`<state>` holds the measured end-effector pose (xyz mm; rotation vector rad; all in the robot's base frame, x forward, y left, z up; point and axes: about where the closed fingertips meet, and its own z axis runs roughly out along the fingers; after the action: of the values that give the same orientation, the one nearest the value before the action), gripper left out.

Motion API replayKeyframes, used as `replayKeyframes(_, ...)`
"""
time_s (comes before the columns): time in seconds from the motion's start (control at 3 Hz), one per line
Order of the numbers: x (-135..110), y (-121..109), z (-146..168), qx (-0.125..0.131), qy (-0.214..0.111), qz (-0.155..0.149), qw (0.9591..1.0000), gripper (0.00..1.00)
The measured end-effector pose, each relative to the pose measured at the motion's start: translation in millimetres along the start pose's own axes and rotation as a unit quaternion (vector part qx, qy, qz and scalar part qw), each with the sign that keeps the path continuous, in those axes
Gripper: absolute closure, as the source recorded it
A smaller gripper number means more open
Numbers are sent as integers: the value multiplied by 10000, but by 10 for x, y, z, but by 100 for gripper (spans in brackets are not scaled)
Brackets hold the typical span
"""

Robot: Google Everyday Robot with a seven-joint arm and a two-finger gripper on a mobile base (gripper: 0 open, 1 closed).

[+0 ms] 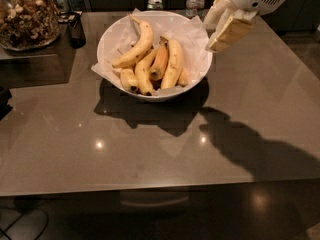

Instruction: Pick banana from white bowl

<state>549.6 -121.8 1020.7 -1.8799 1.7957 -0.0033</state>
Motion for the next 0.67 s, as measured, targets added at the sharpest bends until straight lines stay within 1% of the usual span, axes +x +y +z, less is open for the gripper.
replayKeyframes(0.33,-1,-1,1,-1,-1,-2,10000,45)
replayKeyframes(0.67,-323,-163,216,-275,-182,-619,9975,43)
